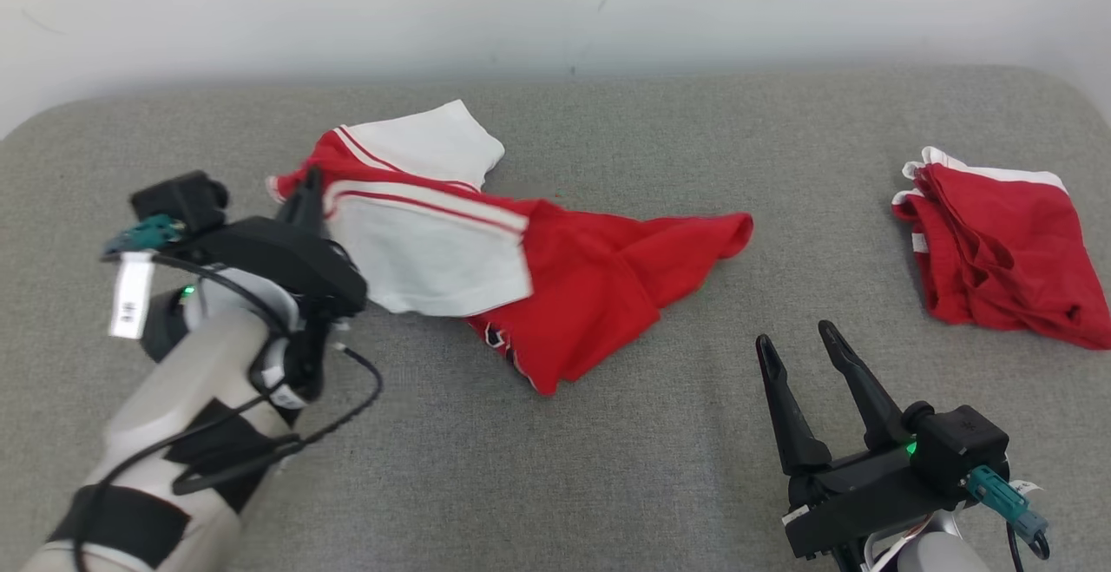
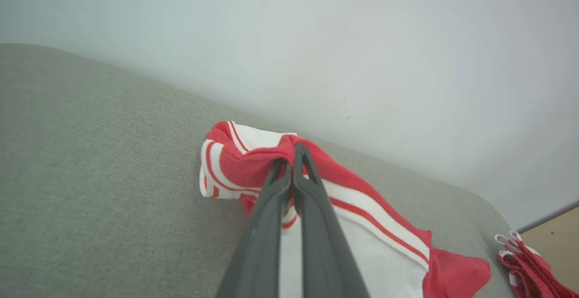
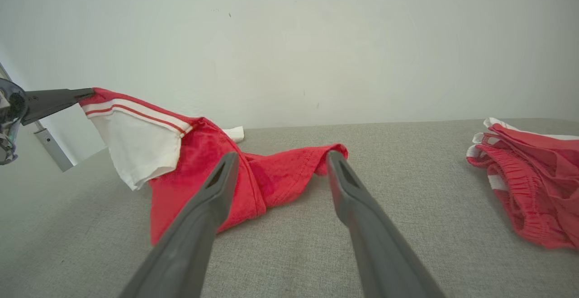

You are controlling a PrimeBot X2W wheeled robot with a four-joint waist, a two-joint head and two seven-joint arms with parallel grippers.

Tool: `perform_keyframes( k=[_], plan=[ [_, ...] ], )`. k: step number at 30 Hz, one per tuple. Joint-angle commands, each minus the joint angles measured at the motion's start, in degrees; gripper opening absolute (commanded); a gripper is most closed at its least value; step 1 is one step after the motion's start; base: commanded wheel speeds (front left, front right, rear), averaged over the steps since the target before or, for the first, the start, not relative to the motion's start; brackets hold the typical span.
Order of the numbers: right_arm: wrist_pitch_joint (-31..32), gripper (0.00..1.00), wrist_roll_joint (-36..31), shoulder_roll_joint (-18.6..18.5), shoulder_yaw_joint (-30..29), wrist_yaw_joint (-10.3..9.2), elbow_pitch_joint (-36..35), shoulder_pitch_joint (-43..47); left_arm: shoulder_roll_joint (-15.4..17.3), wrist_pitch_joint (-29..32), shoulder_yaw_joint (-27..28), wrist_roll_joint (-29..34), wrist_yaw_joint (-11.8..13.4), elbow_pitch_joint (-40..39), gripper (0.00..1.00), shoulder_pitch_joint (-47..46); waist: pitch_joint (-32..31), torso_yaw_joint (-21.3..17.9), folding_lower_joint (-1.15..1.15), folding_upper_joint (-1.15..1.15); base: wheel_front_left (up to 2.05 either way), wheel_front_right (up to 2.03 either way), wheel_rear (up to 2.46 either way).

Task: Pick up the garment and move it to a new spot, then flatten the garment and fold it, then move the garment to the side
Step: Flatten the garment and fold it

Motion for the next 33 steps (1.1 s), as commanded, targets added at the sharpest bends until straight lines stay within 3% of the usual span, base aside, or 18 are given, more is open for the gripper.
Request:
perform_keyframes(
  k=[1,8,14,22,29,33],
  plan=[
    [-0.4,1.00,0.3,-0.2,-0.2,-0.04,0.0,0.3,0.9,-0.3,0.5,-0.6,0.5,-0.5,0.00,0.2,0.0,0.1,0.00,0.00,0.00,0.00,0.00],
    [-0.4,1.00,0.5,-0.2,-0.2,-0.04,-0.1,0.2,7.2,-0.6,4.6,-1.1,4.4,-4.2,0.00,3.5,0.3,0.1,0.00,0.00,0.00,0.00,0.00],
    [-0.4,1.00,0.5,-0.2,-0.4,-0.04,-0.2,0.0,10.8,-0.6,8.3,-0.8,8.3,-5.9,0.00,7.9,0.6,0.2,0.00,0.00,0.00,0.00,0.00],
    [-0.4,1.00,-0.1,-0.2,-0.4,-0.04,-0.3,-0.4,13.4,-0.6,14.3,2.2,12.3,-7.2,0.00,12.5,1.0,0.3,0.00,0.00,0.00,0.00,0.00],
    [-0.4,1.00,-0.4,-0.2,-0.2,-0.04,-0.1,-0.5,13.2,-0.6,19.6,7.4,16.2,-8.9,0.00,16.6,0.8,0.0,0.00,0.00,0.00,0.00,0.00],
    [-0.4,1.00,-0.3,-0.2,0.2,-0.04,-0.1,-0.5,13.1,-0.6,22.7,8.9,16.9,-8.2,0.00,19.5,0.6,-0.5,0.00,0.00,0.00,0.00,0.00]
  ],
)
